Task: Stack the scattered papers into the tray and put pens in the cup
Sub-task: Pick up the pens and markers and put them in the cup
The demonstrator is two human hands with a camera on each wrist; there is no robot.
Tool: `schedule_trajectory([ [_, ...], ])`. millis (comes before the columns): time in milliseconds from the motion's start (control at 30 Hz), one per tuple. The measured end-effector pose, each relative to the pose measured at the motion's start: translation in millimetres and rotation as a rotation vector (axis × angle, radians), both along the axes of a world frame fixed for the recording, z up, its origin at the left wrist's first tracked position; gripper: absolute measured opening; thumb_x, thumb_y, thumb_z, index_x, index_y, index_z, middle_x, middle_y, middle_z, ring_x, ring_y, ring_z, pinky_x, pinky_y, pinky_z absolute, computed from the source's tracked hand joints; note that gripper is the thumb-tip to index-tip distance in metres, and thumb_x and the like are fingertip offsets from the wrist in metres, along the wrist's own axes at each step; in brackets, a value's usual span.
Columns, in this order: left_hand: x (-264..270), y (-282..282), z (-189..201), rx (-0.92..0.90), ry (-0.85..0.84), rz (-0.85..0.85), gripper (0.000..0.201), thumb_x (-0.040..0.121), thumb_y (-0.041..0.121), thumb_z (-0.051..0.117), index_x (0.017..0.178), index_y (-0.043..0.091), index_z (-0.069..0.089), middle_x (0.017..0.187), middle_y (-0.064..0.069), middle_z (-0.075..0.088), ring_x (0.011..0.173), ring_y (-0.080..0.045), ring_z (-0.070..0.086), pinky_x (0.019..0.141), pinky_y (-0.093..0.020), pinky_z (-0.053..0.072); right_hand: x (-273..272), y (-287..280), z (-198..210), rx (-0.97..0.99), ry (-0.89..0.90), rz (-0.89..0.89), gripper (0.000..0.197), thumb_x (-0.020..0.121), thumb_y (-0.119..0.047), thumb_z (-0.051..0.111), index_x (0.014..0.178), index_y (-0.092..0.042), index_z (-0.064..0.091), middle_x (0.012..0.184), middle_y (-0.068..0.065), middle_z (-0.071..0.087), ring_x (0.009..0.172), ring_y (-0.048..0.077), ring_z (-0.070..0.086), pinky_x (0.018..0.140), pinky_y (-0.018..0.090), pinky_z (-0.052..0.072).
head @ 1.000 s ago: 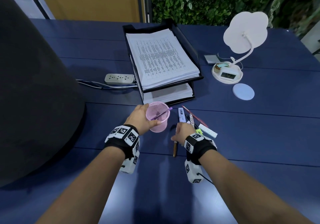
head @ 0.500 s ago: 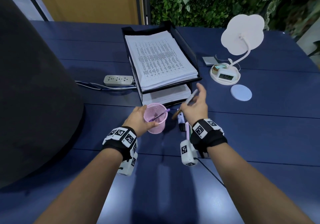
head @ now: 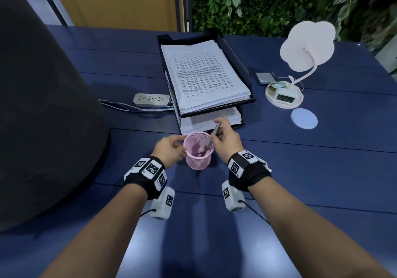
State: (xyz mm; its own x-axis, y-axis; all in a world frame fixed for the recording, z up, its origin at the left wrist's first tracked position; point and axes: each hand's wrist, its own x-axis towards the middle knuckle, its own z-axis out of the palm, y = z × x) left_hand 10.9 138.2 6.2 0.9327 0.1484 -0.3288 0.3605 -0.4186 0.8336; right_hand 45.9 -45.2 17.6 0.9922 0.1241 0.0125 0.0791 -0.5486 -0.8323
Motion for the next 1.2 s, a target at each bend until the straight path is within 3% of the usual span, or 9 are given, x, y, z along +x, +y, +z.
schedule_trajectory([
  [200,4,-13,-2,-0.171,0.031,0.145,0.005,0.092,0.007,0.056,0.096,0.009,0.053,0.068,-0.009,0.061,0.04,-0.003,0.059,0.04,-0.017,0.048,3,-10,-5,0.02,0.069,-0.051,0.027,0.097,-0.027,0.044,0.114,-0.015,0.062,0.097,0.005,0.07,0.094,0.027,0.065,0.091,0.036,0.05],
  [333,4,-17,-3,-0.229,0.087,0.156,0.002,0.096,0.01,0.049,0.097,0.011,0.048,0.068,-0.012,0.059,0.039,-0.009,0.06,0.038,-0.019,0.046,5,-31,-9,-0.193,0.159,-0.256,0.025,0.094,-0.013,0.043,0.112,-0.011,0.061,0.108,0.017,0.067,0.104,0.034,0.06,0.084,0.035,0.048],
  [500,4,-18,-5,-0.188,0.09,0.122,0.004,0.097,0.013,0.045,0.101,0.013,0.046,0.066,-0.009,0.058,0.04,-0.011,0.06,0.04,-0.02,0.045,-9,-49,-19,-0.611,0.432,-0.138,0.028,0.081,-0.025,0.065,0.103,-0.01,0.055,0.103,0.01,0.062,0.097,0.031,0.061,0.074,0.03,0.047],
  [567,3,-19,-6,-0.178,0.081,0.118,0.001,0.098,0.014,0.045,0.099,0.015,0.046,0.066,-0.009,0.058,0.04,-0.011,0.06,0.042,-0.021,0.044,-15,-51,-20,-0.677,0.489,-0.09,0.027,0.076,-0.029,0.072,0.082,-0.013,0.052,0.091,0.006,0.058,0.086,0.026,0.061,0.07,0.027,0.047],
  [667,2,-21,-7,-0.177,0.069,0.125,0.006,0.098,0.015,0.044,0.093,0.018,0.046,0.066,-0.01,0.058,0.041,-0.013,0.059,0.046,-0.023,0.044,-21,-51,-27,-0.746,0.466,-0.033,0.02,0.084,-0.023,0.063,0.072,-0.013,0.05,0.088,0.006,0.06,0.091,0.026,0.064,0.072,0.029,0.049],
  [833,-1,-23,-6,-0.153,0.052,0.126,0.005,0.099,0.017,0.042,0.096,0.018,0.046,0.067,-0.01,0.058,0.047,-0.019,0.059,0.047,-0.025,0.045,-25,-52,-30,-0.707,0.44,-0.044,0.017,0.087,-0.021,0.052,0.096,-0.008,0.059,0.1,0.012,0.067,0.092,0.029,0.064,0.068,0.027,0.045],
  [933,-2,-25,-6,-0.148,0.044,0.132,0.005,0.099,0.019,0.043,0.096,0.019,0.047,0.067,-0.01,0.059,0.048,-0.019,0.06,0.048,-0.025,0.045,-28,-56,-33,-0.636,0.49,-0.09,0.014,0.082,-0.021,0.055,0.086,-0.008,0.058,0.085,0.009,0.063,0.077,0.027,0.06,0.055,0.023,0.04],
  [1033,-3,-25,-7,-0.131,0.033,0.14,0.005,0.099,0.019,0.043,0.099,0.017,0.048,0.066,-0.009,0.06,0.049,-0.019,0.06,0.047,-0.025,0.045,-29,-61,-30,-0.359,0.418,-0.263,0.017,0.081,-0.023,0.057,0.069,-0.01,0.055,0.067,0.005,0.055,0.066,0.026,0.051,0.056,0.024,0.036],
  [1200,-3,-30,-7,-0.139,0.031,0.146,0.005,0.099,0.018,0.043,0.097,0.016,0.048,0.064,-0.009,0.059,0.048,-0.018,0.06,0.047,-0.025,0.045,-18,-55,1,0.018,0.209,-0.35,0.013,0.087,-0.023,0.055,0.088,-0.01,0.058,0.078,0.002,0.061,0.071,0.021,0.055,0.063,0.024,0.04],
])
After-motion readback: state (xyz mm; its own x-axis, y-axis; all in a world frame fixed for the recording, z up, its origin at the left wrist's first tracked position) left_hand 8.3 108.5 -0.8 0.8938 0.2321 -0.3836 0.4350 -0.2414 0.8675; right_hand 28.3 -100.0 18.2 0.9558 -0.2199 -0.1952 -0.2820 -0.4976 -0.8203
